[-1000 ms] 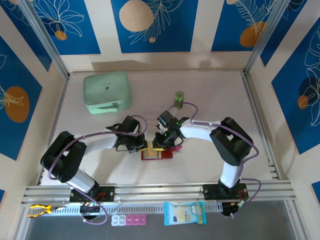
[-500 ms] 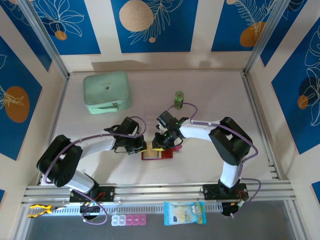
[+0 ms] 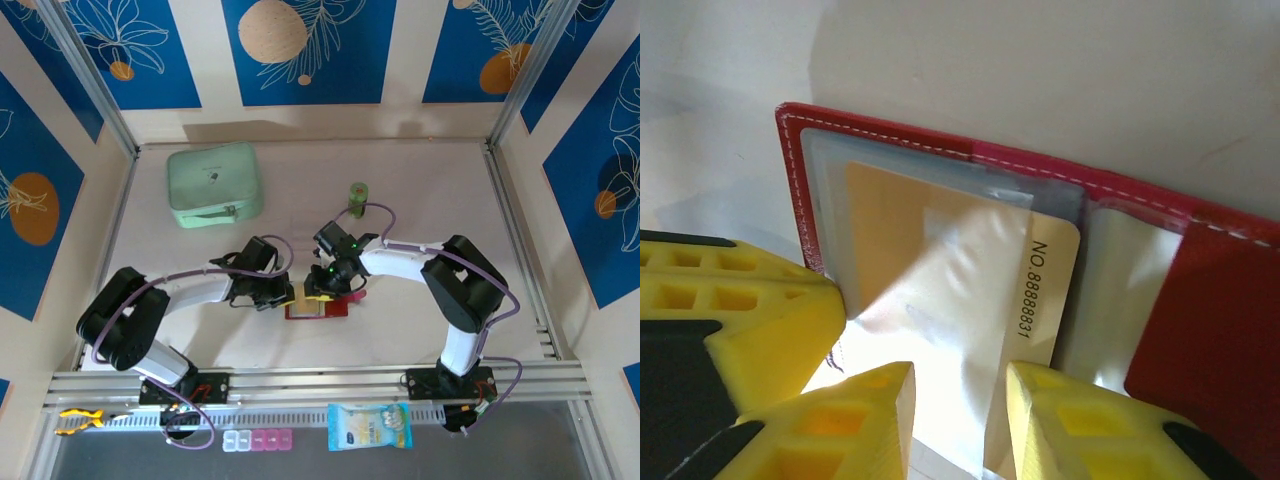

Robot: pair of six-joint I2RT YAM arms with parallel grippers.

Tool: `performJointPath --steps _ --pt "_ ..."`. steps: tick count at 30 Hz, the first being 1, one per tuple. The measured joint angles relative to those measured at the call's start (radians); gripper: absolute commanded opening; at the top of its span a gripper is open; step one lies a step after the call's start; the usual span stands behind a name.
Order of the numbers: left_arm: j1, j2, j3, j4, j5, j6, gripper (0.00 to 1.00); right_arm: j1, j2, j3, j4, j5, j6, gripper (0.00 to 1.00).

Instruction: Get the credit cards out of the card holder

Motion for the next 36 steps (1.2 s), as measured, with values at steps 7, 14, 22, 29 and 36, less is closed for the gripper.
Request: performJointPath --steps 7,14,22,29,36 --pt "0.0 -0.001 -0.001 0.003 0.0 -0.001 0.06 0.0 -0.016 0.0 -0.036 0.027 -0.011 0.33" --pt "0.0 -0.015 -0.001 -0.02 -0.006 -0.001 0.06 -0.011 -0.083 -0.005 -0.043 0.027 -0.012 0.33" --pt "-0.03 -0.019 0.069 -0.066 -0.005 0.0 0.05 -0.059 -0.183 -0.106 0.013 -0.003 -0.004 0.34" --pt "-0.071 0.051 0.134 -0.065 -0.006 0.003 0.02 -0.089 -0.188 -0.173 0.079 -0.055 0.004 0.31" --pt "-0.074 0.087 0.135 -0.089 -0.035 0.008 0.01 -0.096 -0.169 -0.199 0.143 -0.09 0.005 0.28"
